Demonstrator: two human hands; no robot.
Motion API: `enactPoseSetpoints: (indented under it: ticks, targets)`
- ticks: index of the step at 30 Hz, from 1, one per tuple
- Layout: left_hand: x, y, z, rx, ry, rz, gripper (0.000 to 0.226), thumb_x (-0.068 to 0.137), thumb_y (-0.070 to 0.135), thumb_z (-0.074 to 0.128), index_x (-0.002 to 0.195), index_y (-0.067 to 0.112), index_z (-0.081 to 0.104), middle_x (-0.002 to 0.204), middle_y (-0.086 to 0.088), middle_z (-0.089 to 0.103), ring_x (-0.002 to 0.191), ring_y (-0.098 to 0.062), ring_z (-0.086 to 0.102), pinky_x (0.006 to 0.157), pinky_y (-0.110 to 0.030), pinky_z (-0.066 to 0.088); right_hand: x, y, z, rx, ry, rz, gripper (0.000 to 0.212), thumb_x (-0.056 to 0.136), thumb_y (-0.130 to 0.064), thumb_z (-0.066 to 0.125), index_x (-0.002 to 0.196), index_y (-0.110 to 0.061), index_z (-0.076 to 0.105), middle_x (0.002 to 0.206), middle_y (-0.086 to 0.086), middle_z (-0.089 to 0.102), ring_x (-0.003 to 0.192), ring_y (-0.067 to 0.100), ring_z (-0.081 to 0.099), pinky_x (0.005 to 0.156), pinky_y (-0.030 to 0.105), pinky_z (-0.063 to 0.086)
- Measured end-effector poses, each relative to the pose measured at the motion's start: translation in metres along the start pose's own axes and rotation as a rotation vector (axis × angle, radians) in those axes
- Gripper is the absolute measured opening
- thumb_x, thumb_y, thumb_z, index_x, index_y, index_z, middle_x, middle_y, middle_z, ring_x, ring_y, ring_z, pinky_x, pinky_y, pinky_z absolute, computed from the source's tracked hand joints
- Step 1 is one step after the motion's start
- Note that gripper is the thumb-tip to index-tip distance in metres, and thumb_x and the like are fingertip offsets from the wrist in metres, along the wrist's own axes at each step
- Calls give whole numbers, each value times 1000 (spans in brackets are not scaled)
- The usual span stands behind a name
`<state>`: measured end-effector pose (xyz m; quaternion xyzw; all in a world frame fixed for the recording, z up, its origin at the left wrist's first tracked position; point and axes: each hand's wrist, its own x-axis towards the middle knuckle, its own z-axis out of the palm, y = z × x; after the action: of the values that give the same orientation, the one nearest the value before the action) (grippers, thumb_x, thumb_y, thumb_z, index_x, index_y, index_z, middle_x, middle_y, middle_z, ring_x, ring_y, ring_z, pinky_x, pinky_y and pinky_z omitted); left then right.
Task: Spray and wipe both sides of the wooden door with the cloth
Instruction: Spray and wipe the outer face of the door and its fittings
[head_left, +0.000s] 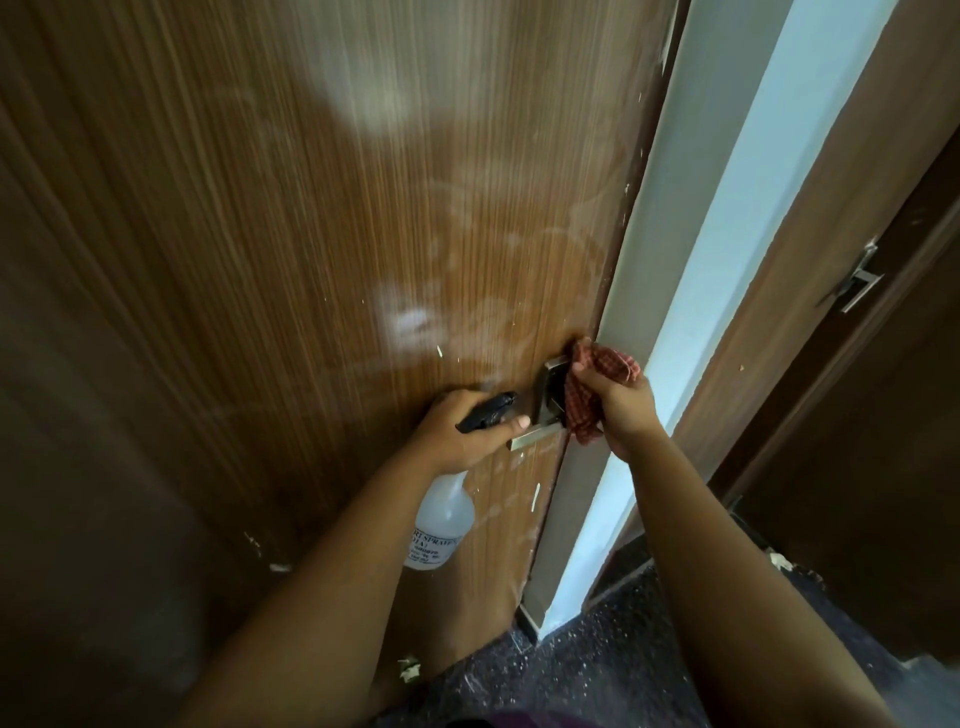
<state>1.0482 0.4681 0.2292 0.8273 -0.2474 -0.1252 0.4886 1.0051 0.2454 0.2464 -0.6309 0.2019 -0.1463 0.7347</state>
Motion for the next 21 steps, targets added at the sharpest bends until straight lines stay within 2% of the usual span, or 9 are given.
enactPoseSetpoints:
  ticks: [2, 5, 9, 12, 14, 16, 18, 21]
  targets:
    - [0, -1, 0, -13, 8, -8, 52, 68, 75, 67, 87, 27, 69, 87, -2, 68, 83, -19, 68, 74, -36, 56, 3, -4, 1, -23, 10, -6, 29, 82, -19, 79, 107, -21, 63, 111, 3, 67, 100, 19, 64, 89, 37, 53]
    - [0, -1, 0, 5, 7, 7, 56, 68, 76, 65, 89, 25, 70, 89, -4, 69, 84, -17, 69, 75, -35, 56, 4, 11, -5, -73, 11, 118, 27, 85, -21, 74, 109, -16, 63, 111, 9, 67, 106, 29, 64, 94, 44, 51]
    - [-3, 4, -2, 30, -6, 53, 47, 79, 67, 67, 88, 20, 72, 82, -5, 72, 78, -18, 70, 76, -40, 57, 1, 25, -8, -334, 0, 229, 20, 96, -31, 61, 105, -14, 56, 108, 10, 62, 102, 27, 59, 89, 38, 48]
    - [-4, 8, -2, 61, -8, 66, 50, 81, 64, 67, 80, 14, 70, 76, -13, 70, 74, -26, 70, 69, -40, 55, 8, 8, -9, -487, 7, 169, 21, 88, -26, 70, 99, -11, 61, 107, 12, 65, 98, 26, 62, 91, 39, 52]
    - [-5, 8, -1, 53, 5, 48, 53, 78, 68, 66, 80, 16, 71, 77, -12, 71, 75, -26, 70, 71, -43, 56, 11, -5, -11, -387, -13, 127, 11, 87, -19, 71, 91, -16, 62, 101, 9, 66, 91, 24, 63, 83, 37, 53]
    - [-5, 11, 1, 27, 23, 31, 48, 78, 68, 65, 78, 21, 70, 77, -9, 71, 76, -23, 71, 76, -47, 57, 12, -9, -14, -227, -28, 112, 13, 90, -15, 68, 101, -13, 62, 100, 9, 65, 91, 25, 63, 79, 36, 53]
    - [-5, 12, 2, 21, 36, 30, 44, 83, 62, 67, 76, 19, 69, 76, -10, 70, 75, -24, 70, 76, -48, 56, 9, -1, -15, -181, -39, 124, 16, 92, -14, 64, 107, -12, 59, 99, 7, 65, 92, 24, 62, 77, 35, 53]
    - [-5, 15, 2, 23, 43, 16, 38, 89, 53, 68, 76, 17, 68, 74, -11, 69, 72, -23, 69, 71, -44, 55, 8, 13, -13, -220, -49, 226, 13, 92, -23, 66, 100, -16, 60, 104, 9, 65, 101, 28, 62, 95, 44, 51]
